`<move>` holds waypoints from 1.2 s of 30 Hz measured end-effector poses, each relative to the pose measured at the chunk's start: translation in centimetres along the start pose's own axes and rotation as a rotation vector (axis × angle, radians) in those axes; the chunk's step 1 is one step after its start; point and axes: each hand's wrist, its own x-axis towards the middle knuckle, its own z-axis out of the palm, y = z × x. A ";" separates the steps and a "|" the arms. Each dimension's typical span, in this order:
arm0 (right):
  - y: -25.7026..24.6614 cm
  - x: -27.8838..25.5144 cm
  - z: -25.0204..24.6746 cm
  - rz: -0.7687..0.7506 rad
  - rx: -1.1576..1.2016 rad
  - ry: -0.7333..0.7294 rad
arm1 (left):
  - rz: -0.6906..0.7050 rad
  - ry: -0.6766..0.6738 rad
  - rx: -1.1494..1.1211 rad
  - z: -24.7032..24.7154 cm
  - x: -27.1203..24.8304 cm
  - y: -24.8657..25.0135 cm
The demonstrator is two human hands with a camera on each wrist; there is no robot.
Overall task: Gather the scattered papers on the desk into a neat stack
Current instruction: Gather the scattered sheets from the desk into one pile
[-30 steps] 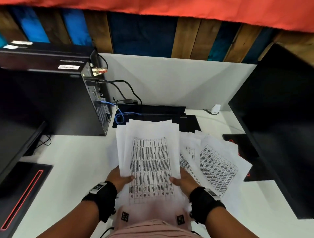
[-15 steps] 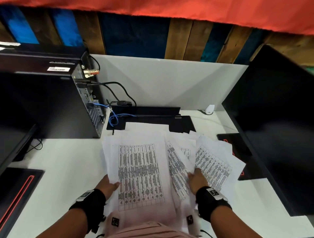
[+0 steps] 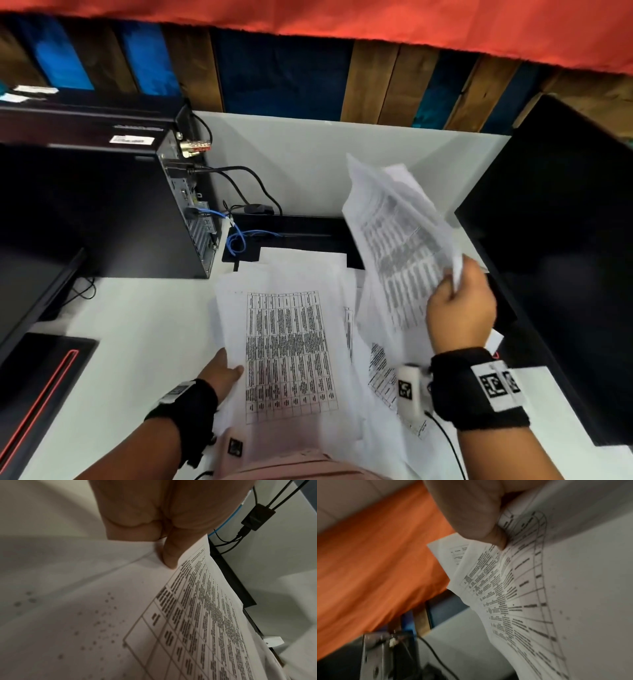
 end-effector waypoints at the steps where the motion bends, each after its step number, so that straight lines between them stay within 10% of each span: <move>1: -0.7 0.4 -0.5 -0.025 0.050 0.027 | 0.007 -0.005 -0.006 0.0 0.0 -0.1; 12: 4.7 -6.9 9.5 0.183 -0.116 -0.857 | 0.072 -0.025 -0.129 0.4 -1.3 0.4; 28: 8.8 -9.7 9.8 0.529 -0.190 -0.806 | 0.049 0.028 0.105 0.7 -0.2 -0.2; 36: 9.2 -9.8 10.4 0.229 -0.249 -1.051 | 0.020 0.021 0.047 1.0 -0.2 -0.2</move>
